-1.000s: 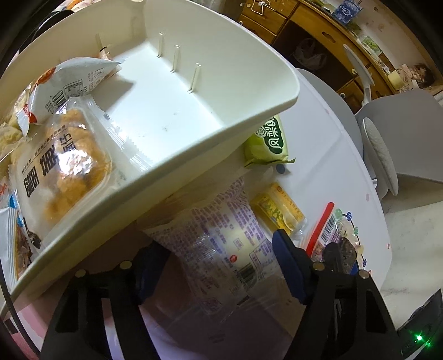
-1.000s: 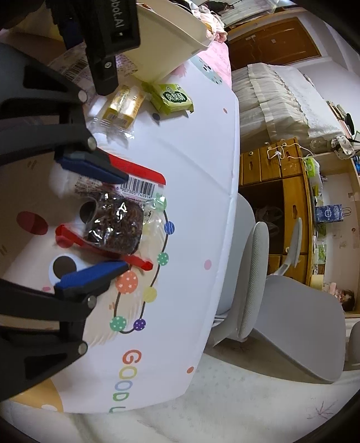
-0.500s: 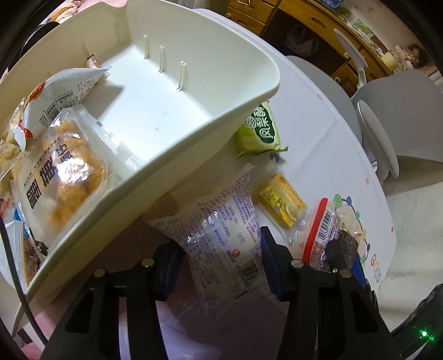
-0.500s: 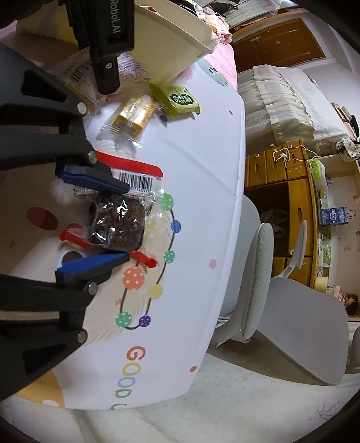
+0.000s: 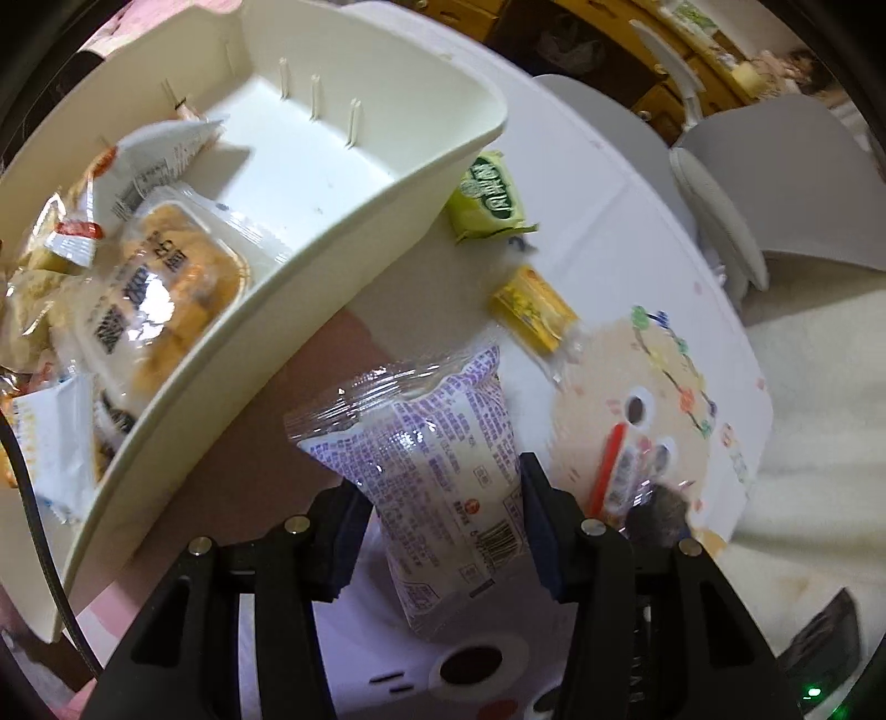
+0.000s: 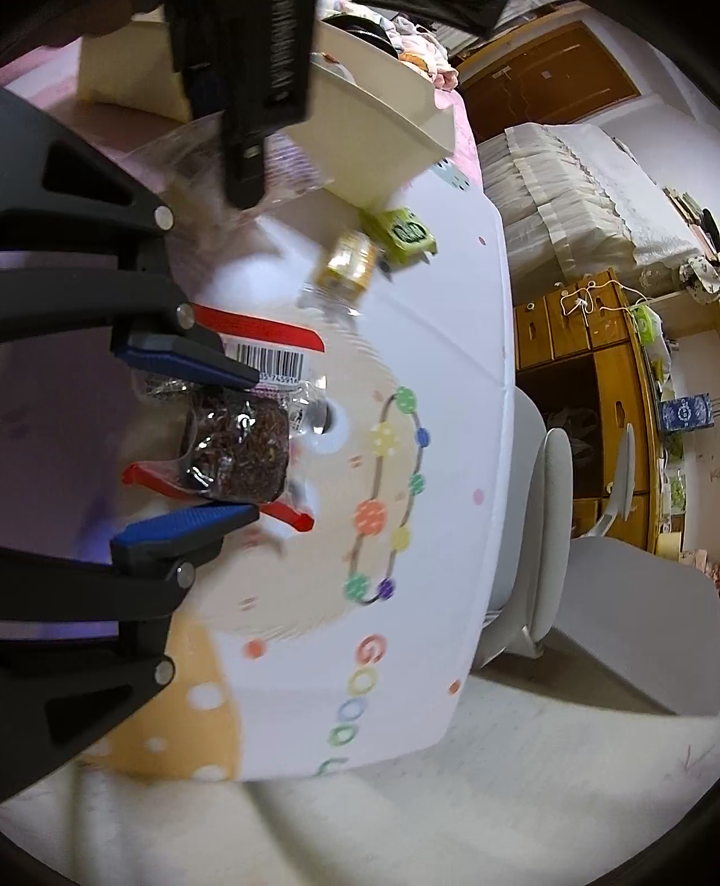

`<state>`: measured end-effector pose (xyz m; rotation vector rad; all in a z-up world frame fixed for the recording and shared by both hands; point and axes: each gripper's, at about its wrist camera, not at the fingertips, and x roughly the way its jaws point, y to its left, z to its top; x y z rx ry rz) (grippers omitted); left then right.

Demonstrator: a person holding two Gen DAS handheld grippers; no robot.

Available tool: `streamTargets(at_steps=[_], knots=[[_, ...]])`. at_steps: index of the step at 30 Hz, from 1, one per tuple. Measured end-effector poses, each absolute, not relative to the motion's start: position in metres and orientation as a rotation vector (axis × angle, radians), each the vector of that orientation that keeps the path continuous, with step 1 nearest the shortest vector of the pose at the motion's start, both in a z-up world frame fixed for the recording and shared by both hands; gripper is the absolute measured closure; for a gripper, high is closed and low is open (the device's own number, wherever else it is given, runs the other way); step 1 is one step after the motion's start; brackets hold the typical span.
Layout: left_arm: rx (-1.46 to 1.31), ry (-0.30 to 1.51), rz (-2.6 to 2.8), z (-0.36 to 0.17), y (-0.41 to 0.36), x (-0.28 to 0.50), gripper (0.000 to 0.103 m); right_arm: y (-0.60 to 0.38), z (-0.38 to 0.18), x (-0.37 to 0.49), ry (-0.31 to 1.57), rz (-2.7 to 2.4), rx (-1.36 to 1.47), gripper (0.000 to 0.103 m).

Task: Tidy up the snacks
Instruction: 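Lift the clear bag with left tool while right tool lifts the dark packet toward the tray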

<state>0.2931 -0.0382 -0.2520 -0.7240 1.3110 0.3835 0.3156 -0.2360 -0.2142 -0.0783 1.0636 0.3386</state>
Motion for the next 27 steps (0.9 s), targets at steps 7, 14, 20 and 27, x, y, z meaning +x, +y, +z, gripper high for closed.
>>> streamTargets(at_steps=[7,14,20,27], knots=[[-0.666,1.282,0.326,-0.214,-0.045,0.261,0.054,-0.249,-0.194,0.269,1.070,0.324,-0.061,0.061],[-0.639,1.250,0.310,-0.180,-0.043,0.215,0.054,-0.253,-0.176,0.228,1.063,0.325,-0.030,0.061],[-0.644,1.190,0.334,-0.150,-0.031,0.181,0.054,-0.250,-0.155,0.197,1.045,0.353,-0.019,0.061],[-0.563,1.153,0.290,-0.115,-0.010,0.152,0.054,-0.243,-0.136,0.171,1.032,0.386,0.031,0.061]])
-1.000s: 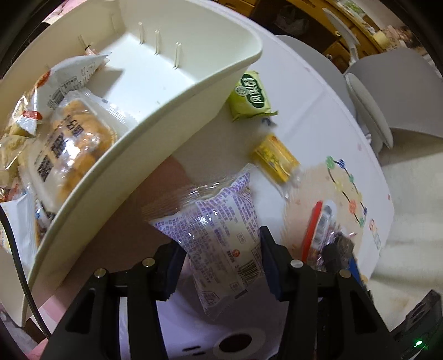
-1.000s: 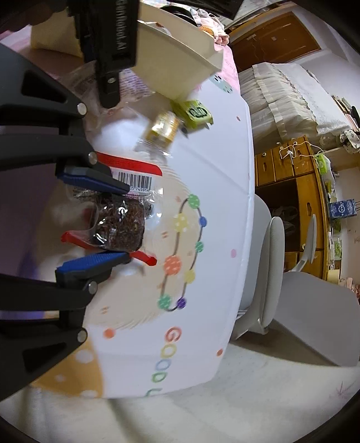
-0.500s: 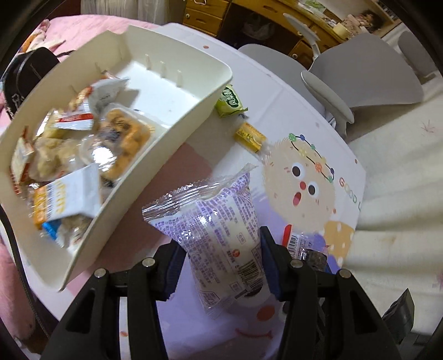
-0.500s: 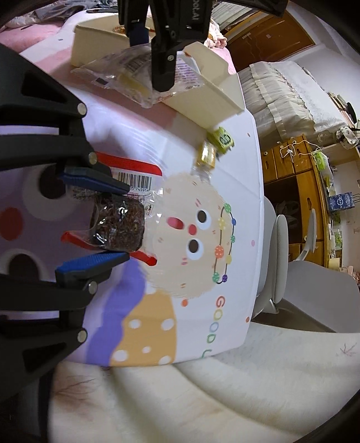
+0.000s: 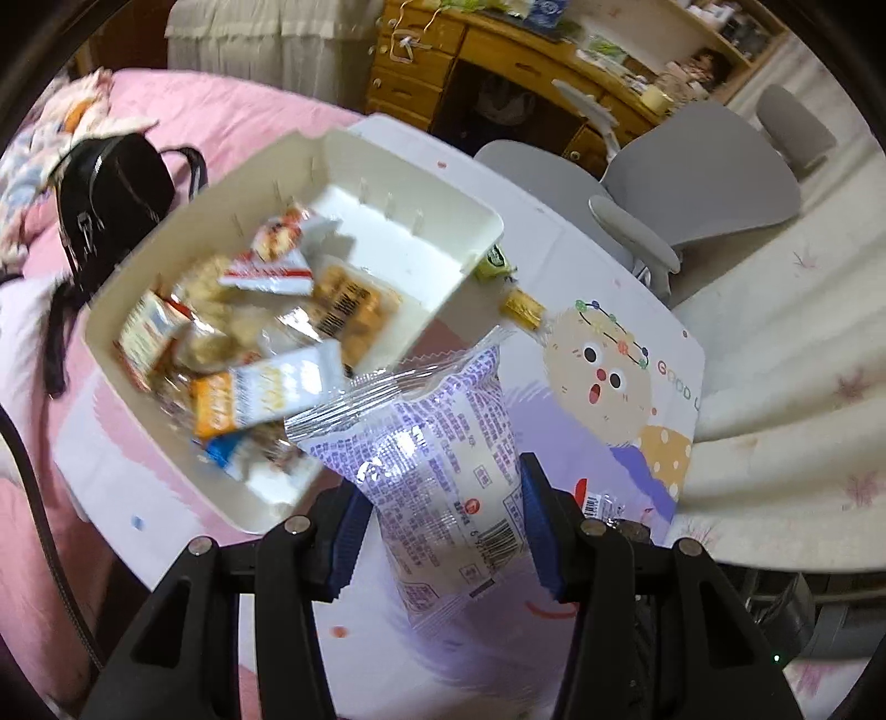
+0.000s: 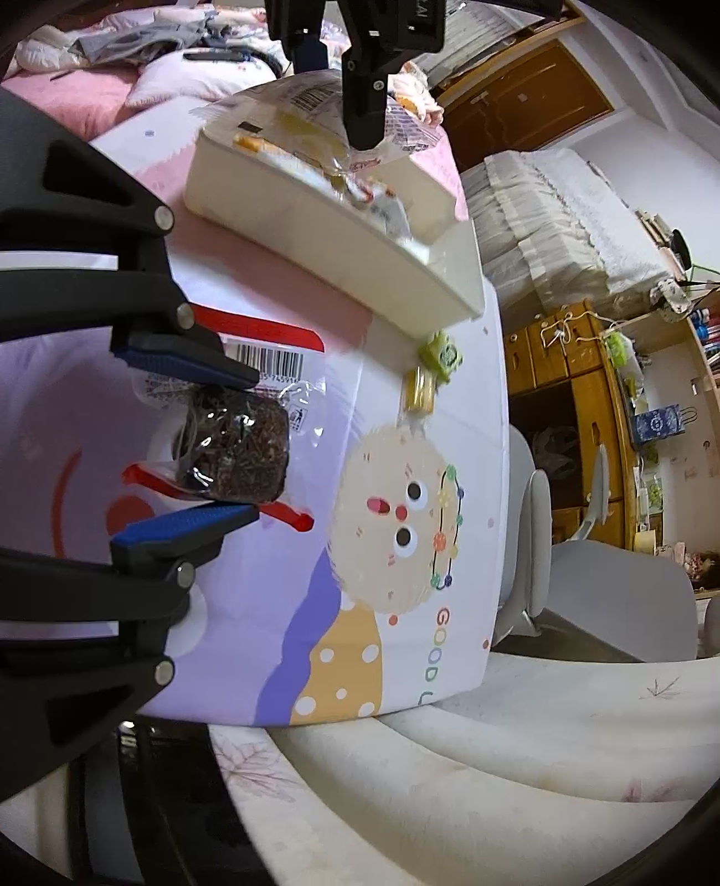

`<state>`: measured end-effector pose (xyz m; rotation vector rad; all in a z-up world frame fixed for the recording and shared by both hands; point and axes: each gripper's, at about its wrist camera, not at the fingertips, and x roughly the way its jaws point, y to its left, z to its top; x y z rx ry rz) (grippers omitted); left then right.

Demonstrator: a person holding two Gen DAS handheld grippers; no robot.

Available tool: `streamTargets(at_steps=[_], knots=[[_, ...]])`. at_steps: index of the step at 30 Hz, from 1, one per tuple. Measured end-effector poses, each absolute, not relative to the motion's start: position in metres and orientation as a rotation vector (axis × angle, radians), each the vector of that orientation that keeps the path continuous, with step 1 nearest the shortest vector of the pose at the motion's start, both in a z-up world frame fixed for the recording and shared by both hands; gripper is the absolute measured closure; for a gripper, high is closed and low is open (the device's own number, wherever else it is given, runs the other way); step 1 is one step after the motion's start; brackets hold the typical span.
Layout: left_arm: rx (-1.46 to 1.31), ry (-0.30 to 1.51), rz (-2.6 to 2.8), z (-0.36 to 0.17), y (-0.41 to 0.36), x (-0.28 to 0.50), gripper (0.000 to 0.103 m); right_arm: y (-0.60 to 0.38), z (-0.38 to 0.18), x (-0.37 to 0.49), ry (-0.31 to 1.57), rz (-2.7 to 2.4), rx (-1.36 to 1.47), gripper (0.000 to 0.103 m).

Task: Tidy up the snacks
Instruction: 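Lift the clear bag with left tool while right tool lifts the dark packet toward the tray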

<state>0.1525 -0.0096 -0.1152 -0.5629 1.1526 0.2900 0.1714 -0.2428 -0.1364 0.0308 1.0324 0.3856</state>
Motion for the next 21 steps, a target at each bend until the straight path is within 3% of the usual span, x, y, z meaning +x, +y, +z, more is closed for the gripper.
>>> streamTargets(at_steps=[7,21], knots=[[-0.454,1.152,0.230,-0.088,0.016,0.128,0.054,-0.225,-0.123,0.157,1.016,0.429,0.092,0.061],[-0.363,1.169,0.029,-0.087,0.080,0.106,0.054,-0.162,-0.101,0.130,1.004,0.435,0.142,0.061]])
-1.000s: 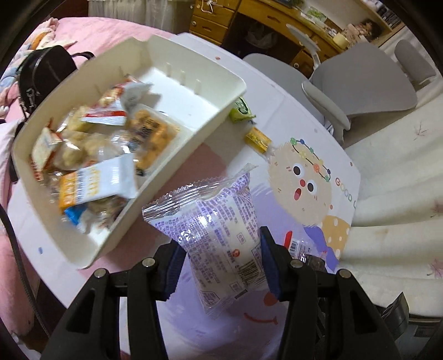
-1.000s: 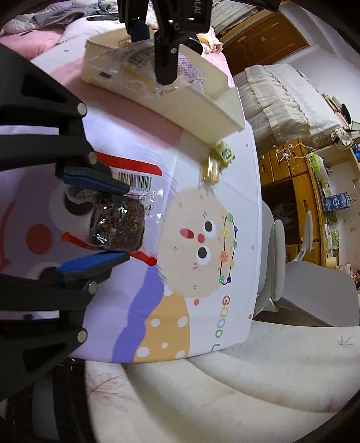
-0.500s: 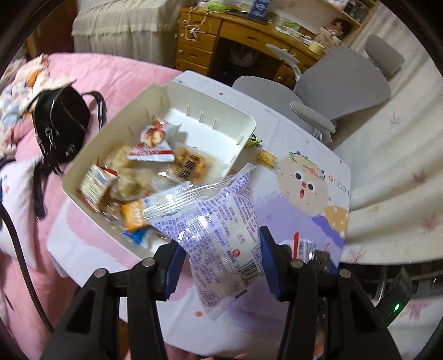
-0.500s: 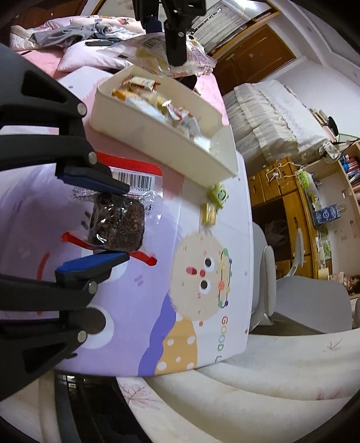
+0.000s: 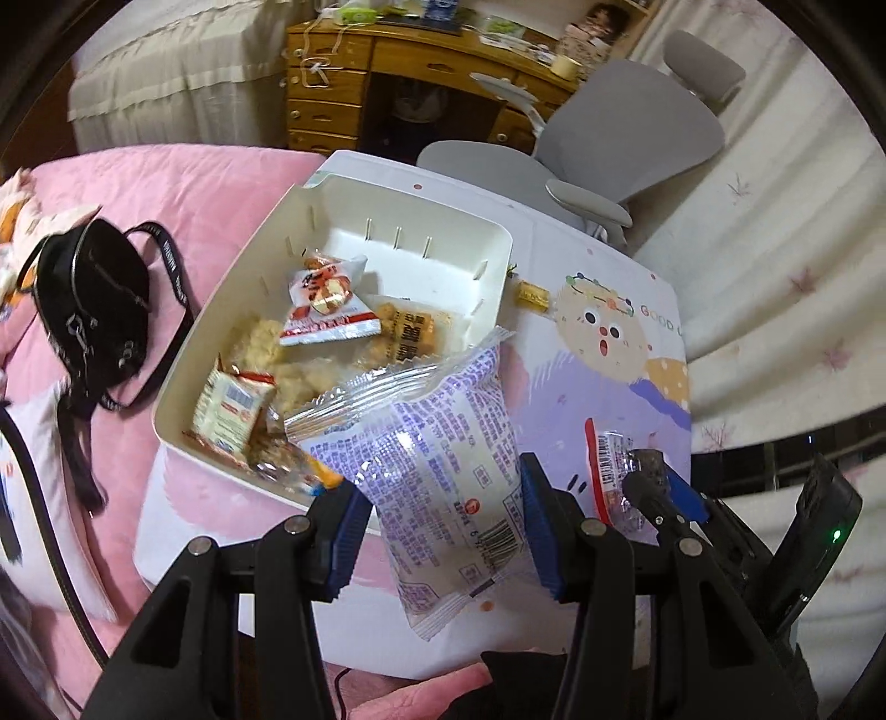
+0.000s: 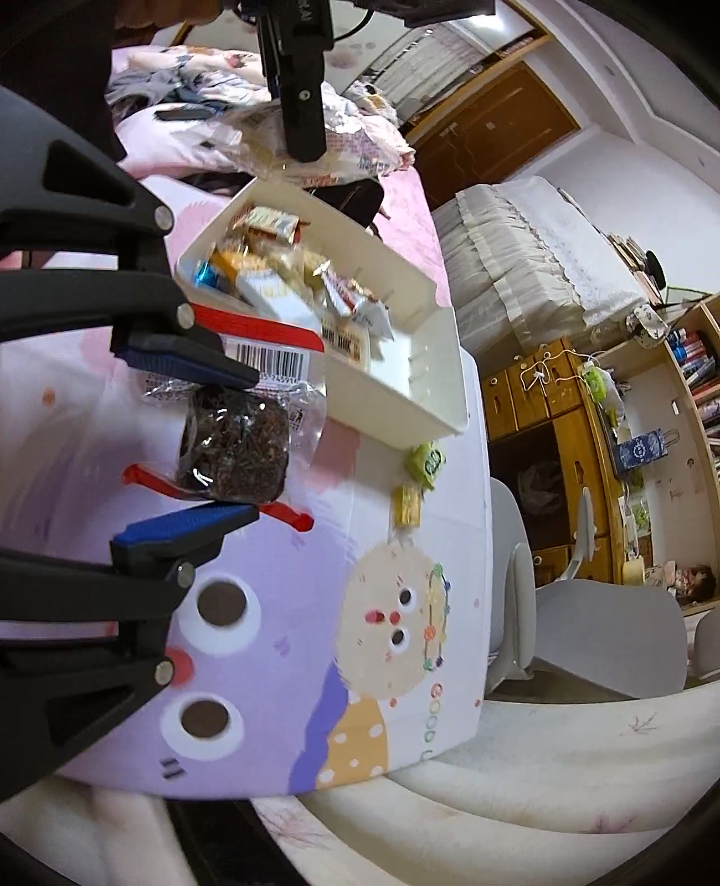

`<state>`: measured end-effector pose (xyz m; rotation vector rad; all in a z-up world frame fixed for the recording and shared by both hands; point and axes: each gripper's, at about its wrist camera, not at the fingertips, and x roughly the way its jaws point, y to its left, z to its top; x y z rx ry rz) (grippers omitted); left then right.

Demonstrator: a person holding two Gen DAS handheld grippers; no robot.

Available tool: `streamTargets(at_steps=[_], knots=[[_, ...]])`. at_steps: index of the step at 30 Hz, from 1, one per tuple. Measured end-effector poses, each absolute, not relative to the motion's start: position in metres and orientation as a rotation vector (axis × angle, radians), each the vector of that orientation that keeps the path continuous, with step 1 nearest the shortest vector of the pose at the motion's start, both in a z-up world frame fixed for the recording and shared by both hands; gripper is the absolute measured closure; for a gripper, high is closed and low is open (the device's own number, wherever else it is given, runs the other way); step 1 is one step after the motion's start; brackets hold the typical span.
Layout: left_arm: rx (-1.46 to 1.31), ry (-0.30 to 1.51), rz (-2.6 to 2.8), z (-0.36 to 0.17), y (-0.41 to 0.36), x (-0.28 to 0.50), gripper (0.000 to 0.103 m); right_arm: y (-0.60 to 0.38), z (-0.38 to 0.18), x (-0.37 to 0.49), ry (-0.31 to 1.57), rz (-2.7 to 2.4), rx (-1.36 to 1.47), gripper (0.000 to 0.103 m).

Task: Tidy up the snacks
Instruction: 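Lift the clear bag with left tool while right tool lifts the dark packet toward the tray, then lower both packets into the white tray and open both tools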

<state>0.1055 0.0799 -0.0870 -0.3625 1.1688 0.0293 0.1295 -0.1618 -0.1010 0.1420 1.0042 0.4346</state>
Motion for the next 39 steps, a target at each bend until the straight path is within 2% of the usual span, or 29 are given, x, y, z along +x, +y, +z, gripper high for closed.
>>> streamTargets(at_steps=[15,29,32,35,36,39], knots=[[-0.278,1.156,-0.186,-0.090,0.159,0.120,0.053,-0.071,-0.095,0.111,0.940,0.355,0.276,0.061],[-0.210,1.107,-0.287,-0.091,0.212,0.154,0.053,0.002,-0.090,0.119,0.857,0.332,0.245,0.059],[-0.240,1.120,-0.289,-0.096,0.221,0.160,0.040,0.006,-0.099,0.125,0.899,0.294,0.246,0.049],[-0.244,1.123,-0.294,-0.097,0.225,0.162,0.034,0.003,-0.105,0.126,0.920,0.266,0.267,0.049],[-0.229,1.125,-0.295,-0.097,0.225,0.163,0.029,0.002,-0.106,0.125,0.924,0.255,0.268,0.049],[-0.196,1.137,-0.316,-0.098,0.222,0.166,0.028,-0.002,-0.107,0.122,0.937,0.221,0.273,0.049]])
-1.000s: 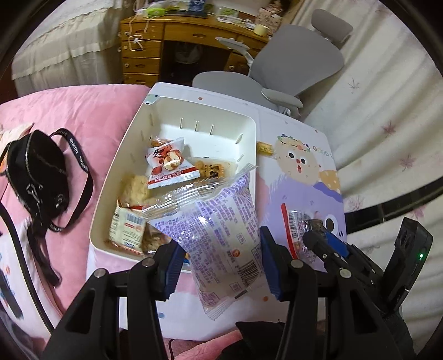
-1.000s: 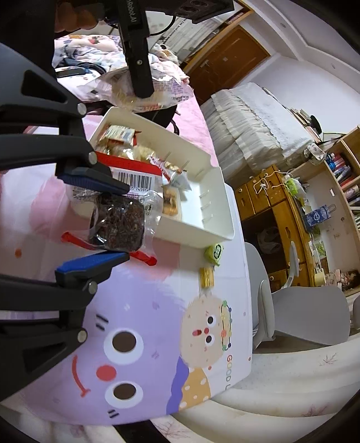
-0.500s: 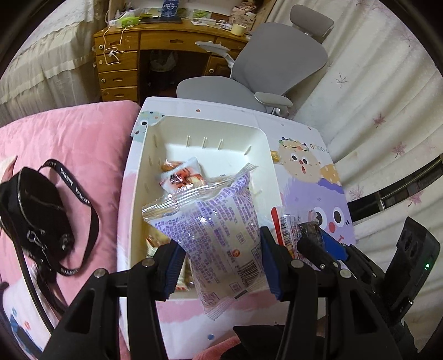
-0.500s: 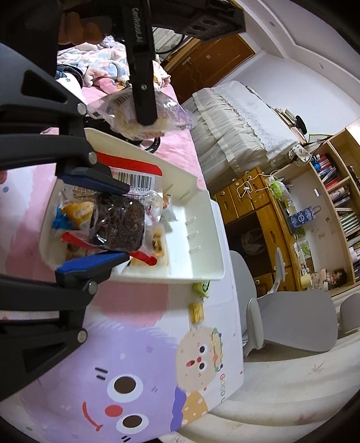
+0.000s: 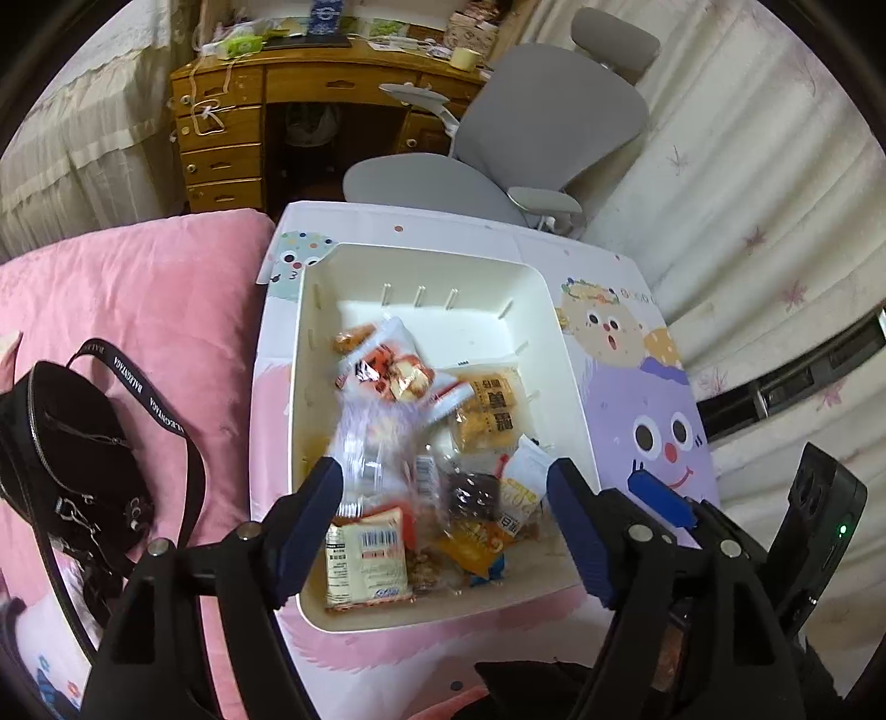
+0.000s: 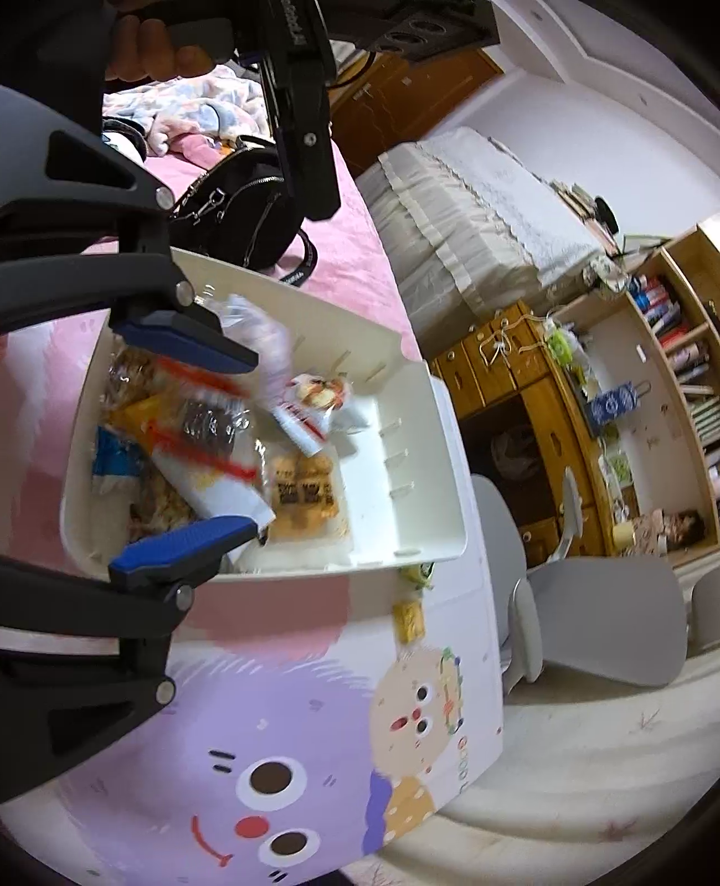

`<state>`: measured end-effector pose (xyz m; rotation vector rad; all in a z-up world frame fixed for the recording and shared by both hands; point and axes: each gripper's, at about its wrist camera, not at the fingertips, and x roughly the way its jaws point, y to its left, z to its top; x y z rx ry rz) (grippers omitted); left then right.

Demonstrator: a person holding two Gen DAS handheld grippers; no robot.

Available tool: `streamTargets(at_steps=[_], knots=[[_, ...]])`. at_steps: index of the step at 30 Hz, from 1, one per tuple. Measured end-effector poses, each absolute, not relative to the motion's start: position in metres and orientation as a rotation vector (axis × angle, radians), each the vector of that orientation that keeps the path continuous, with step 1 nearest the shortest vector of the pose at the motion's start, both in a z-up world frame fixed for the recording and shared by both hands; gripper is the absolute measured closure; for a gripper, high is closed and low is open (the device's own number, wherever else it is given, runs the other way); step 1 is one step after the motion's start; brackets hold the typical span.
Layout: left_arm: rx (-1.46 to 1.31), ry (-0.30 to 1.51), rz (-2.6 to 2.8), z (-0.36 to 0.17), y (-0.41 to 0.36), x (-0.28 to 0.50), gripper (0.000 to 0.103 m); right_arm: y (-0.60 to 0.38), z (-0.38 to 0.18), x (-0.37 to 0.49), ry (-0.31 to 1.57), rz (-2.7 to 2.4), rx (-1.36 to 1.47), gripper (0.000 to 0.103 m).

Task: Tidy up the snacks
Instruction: 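Lower both packets into the white tray and open both tools, then withdraw both tools from the tray toward the green and yellow packets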

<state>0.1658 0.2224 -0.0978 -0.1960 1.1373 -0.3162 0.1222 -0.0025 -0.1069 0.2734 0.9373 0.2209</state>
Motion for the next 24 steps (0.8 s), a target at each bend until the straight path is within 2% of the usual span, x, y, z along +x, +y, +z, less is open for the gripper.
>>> streamTargets(at_steps=[13,24], knots=[[-0.136,1.258,-0.410,-0.103,0.185,0.184,0.020,-0.046,-0.116,0.094,1.042,0.049,0.214,0.044],[-0.063,1.276,-0.464,-0.063,0.143,0.228,0.020,-0.087,-0.112,0.111,0.990,-0.002,0.060,0.038]])
